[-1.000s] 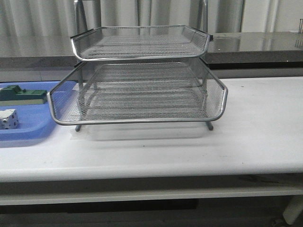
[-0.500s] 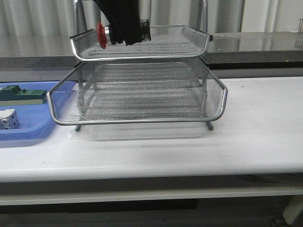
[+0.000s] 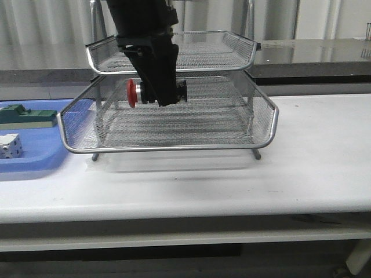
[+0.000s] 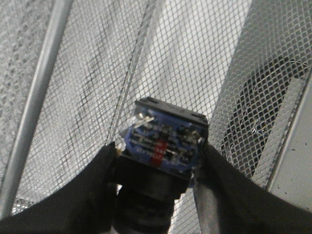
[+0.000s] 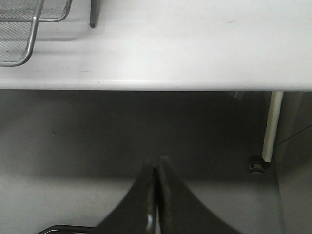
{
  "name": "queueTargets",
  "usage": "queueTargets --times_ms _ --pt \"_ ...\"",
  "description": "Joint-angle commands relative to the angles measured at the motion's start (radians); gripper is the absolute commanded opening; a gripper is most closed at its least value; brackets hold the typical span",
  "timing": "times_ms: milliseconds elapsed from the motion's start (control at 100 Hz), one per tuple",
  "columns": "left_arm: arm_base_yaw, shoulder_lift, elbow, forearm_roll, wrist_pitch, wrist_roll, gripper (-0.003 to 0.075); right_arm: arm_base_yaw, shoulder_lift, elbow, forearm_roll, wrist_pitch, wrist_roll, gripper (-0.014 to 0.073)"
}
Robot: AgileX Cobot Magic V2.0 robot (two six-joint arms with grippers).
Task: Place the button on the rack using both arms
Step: 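Carry the push button with the left gripper over the pulled-out middle tray, then lower the button onto the middle tray, open and raise the left gripper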
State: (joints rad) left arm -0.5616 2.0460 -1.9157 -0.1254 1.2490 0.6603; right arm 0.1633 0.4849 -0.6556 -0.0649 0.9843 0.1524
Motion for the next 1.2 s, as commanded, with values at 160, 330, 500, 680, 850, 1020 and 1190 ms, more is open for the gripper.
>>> queueTargets --times_ms 160,330,500,680,850,1020,1190 --pt "-0.007 -0.053 -0.025 -0.038 0.020 0.001 0.0103 -0.003 0.006 -0.033 -0.012 -0.056 -0.002 -0.0068" --pt "-0.007 -0.053 -0.025 -0.038 0.017 0.001 0.0258 -0.003 0.006 -0.033 -0.012 -0.056 -0.002 -0.0068" --pt "-0.007 -0.053 -0.025 -0.038 0.009 0.001 0.0361 -0.003 0.006 -0.033 -0.012 -0.056 -0.002 -0.0068" --pt "-0.007 -0.053 -0.025 -0.038 0.007 0.001 0.0376 -0.003 0.006 -0.033 -0.012 -0.056 -0.002 -0.0068" --pt "-0.007 -0.053 -0.025 -0.038 0.007 0.001 0.0377 -0.003 0.006 -0.033 -0.012 -0.056 -0.002 -0.0068" --pt "-0.007 -0.053 -0.025 -0.038 0.007 0.001 0.0379 -0.003 0.006 -0.033 -0.012 -0.056 -0.002 -0.0068" --pt "-0.007 -0.053 -0.025 -0.038 0.009 0.001 0.0452 -0.003 0.006 -0.033 -0.012 -0.056 -0.002 -0.0068"
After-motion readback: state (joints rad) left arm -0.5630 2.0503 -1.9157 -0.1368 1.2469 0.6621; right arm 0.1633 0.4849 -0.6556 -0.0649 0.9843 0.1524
